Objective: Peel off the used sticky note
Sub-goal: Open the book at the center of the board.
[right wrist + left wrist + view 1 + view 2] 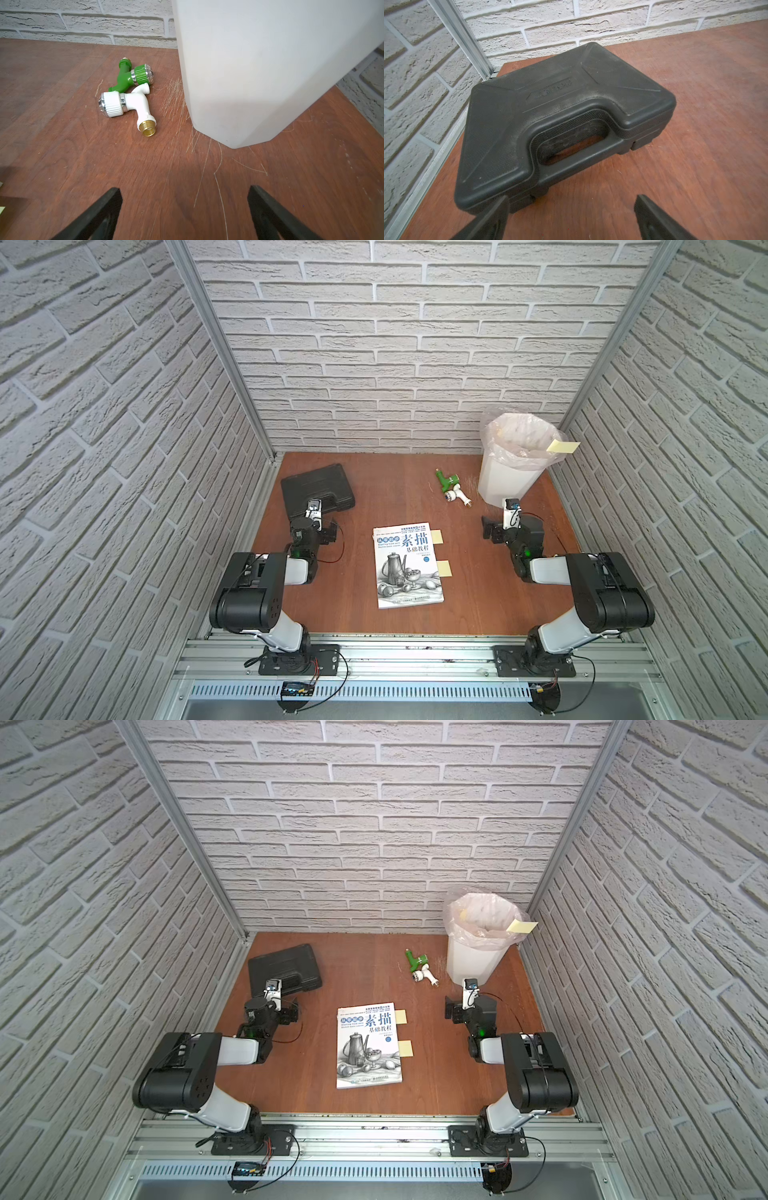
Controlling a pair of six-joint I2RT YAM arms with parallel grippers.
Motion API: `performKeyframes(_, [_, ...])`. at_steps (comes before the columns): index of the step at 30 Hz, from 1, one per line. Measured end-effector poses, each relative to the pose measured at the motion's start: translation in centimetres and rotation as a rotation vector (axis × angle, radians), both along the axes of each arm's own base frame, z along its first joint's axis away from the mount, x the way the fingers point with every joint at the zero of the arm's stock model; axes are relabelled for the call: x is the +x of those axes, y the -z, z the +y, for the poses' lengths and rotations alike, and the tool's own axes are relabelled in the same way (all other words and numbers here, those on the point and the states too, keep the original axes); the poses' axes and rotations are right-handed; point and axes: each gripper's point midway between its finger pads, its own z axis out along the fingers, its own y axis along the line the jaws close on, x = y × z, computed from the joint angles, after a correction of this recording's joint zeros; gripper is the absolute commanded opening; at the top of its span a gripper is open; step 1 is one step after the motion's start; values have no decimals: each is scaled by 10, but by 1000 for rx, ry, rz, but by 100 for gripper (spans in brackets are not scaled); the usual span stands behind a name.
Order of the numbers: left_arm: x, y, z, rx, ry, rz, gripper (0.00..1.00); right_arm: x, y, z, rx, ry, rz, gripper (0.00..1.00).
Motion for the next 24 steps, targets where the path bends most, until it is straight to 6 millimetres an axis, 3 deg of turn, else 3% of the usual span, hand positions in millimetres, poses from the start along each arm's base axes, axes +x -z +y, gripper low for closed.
performKeyframes(19, [0,-1,0,4,-5,-3,98,0,0,0,0,1,-1,99])
performKeyframes(22, [-3,-12,0,22,-20,-24,98,-3,-5,0,-3,3,-5,99])
performKeyframes(24, [-5,-29,-3,49,-23,-54,98,-8,-19,3,-6,-2,-11,99])
